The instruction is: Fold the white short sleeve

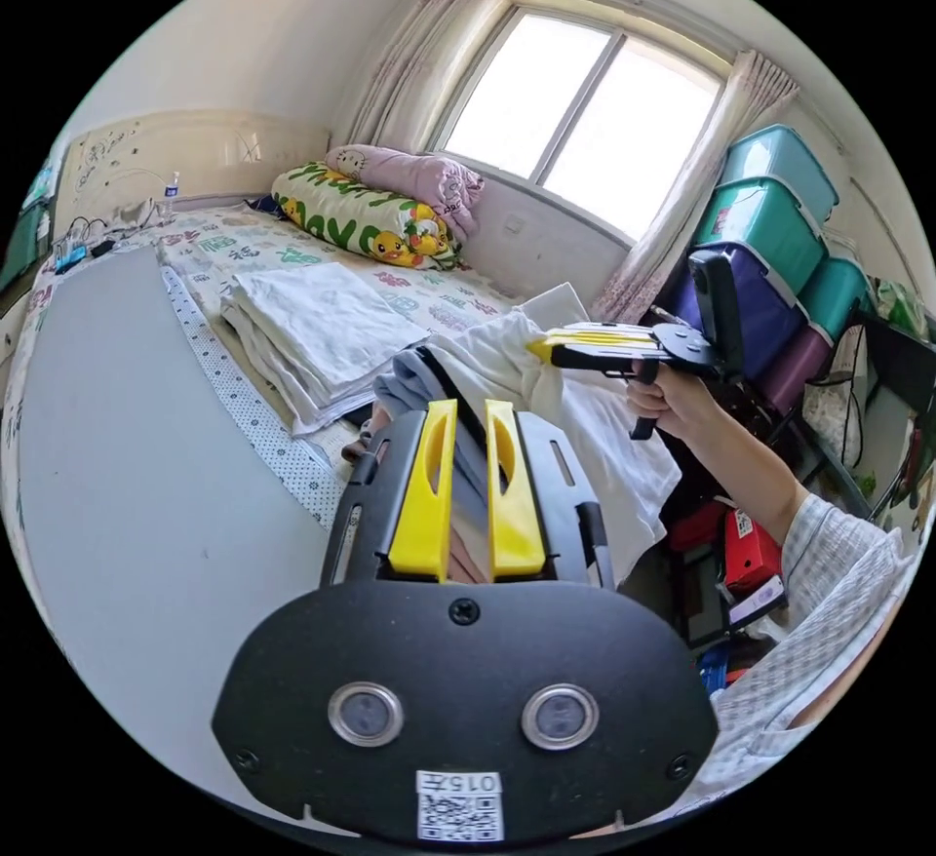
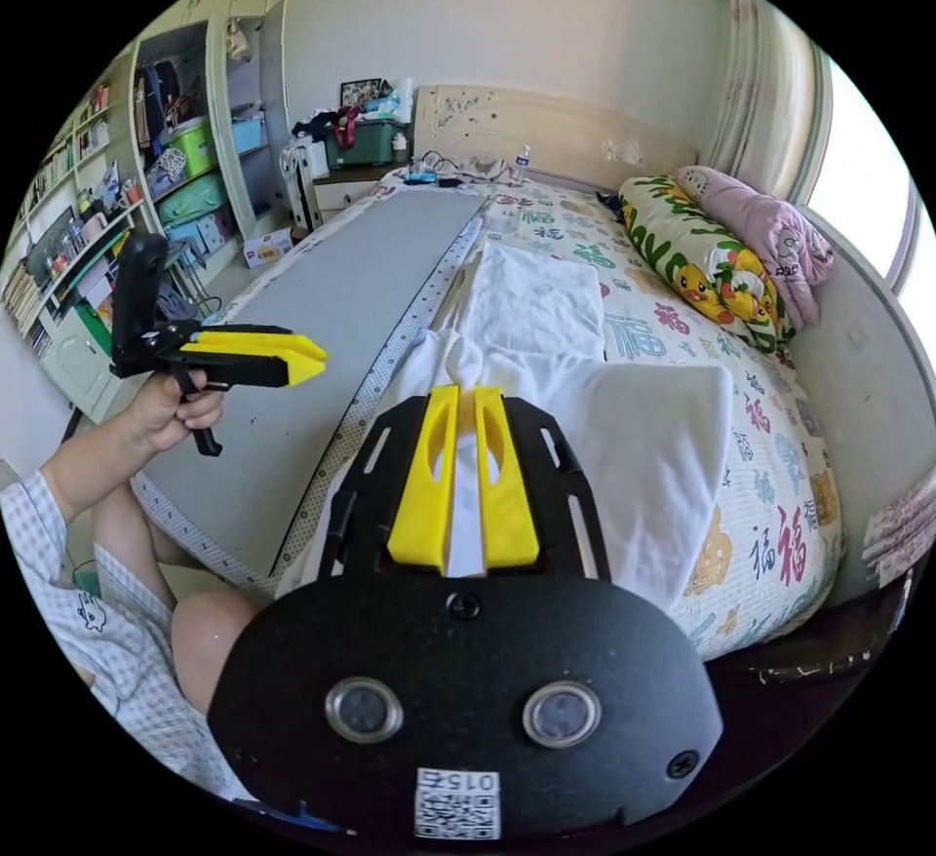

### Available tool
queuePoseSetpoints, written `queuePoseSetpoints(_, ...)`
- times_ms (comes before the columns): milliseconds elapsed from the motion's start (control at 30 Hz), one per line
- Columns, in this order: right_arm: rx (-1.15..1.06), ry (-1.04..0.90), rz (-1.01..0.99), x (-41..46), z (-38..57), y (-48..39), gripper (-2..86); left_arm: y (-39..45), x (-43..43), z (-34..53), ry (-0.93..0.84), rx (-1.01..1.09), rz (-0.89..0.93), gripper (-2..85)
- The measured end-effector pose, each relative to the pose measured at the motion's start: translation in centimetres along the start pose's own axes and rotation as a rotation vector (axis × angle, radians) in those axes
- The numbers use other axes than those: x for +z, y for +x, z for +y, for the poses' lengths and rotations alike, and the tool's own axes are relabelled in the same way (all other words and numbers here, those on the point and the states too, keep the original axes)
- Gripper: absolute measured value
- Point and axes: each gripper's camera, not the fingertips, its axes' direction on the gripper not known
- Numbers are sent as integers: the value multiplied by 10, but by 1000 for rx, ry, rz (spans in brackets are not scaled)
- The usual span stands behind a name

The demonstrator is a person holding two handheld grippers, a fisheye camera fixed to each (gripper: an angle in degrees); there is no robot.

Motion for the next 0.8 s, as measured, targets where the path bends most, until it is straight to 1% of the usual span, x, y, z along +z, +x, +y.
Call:
queuePoseSetpoints(67,6,18,-19,3,1,-1,61,-8,0,0,5,-49,-2,58)
queuePoseSetpoints(100,7,42,-53,4,1,-1,77,-15,0,1,2,-87,-5,58)
queuePoseSetpoints(200,24,63,-131,19,1,4,89,-35,-4,8,-3,-170,27,58)
queuePoseSetpoints(333,38,8,-138,73,10,5,88,-49,-13,20,-3,-209,26,57)
queuePoseSetpoints(400,57,-25,-148,102,15,5,84,-55,-24,26,-5,-202,21,56)
queuePoseSetpoints(533,89,-7,-193,122,26,11,74,-73,-40,22,13,-157,27,56)
queuePoseSetpoints(600,97,-26,-203,140,30,10,66,-96,-55,4,16,-80,61,55)
queuePoseSetpoints(700,56,-51,-137,163,33,-8,63,-135,-96,-27,64,11,-10,49)
queuePoseSetpoints(767,32,-41,-96,170,41,-20,63,-163,-120,-39,93,-7,-30,44)
queuePoseSetpoints(800,30,-29,-91,173,47,-22,61,-178,-131,-42,106,-27,-12,43)
